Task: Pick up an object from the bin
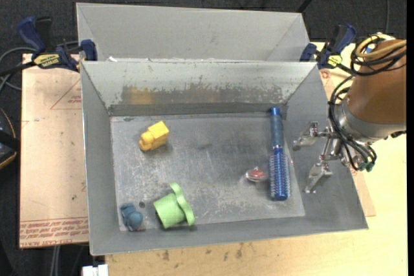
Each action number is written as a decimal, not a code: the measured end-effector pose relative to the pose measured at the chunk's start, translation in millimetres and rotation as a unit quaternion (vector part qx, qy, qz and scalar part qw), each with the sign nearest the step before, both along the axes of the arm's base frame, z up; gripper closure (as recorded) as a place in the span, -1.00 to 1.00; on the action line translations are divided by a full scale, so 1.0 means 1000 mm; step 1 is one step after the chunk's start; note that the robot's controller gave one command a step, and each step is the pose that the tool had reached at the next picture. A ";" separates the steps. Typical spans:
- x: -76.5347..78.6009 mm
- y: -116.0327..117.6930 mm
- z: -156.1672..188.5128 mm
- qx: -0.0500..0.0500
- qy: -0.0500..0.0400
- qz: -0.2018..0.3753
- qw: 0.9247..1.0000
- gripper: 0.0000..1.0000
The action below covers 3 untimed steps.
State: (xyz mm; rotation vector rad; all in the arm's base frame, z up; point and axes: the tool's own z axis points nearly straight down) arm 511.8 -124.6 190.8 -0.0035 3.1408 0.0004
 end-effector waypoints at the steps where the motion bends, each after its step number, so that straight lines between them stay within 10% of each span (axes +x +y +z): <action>1: 0.003 0.051 -0.115 0.000 -0.002 0.069 0.998 -1.00; 2: 0.003 0.050 -0.112 0.000 0.001 0.070 0.998 1.00; 3: 0.058 0.167 0.086 0.001 -0.007 0.153 0.988 1.00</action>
Offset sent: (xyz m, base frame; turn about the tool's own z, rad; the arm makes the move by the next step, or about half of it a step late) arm 0.0011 0.0497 -0.1155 -0.1386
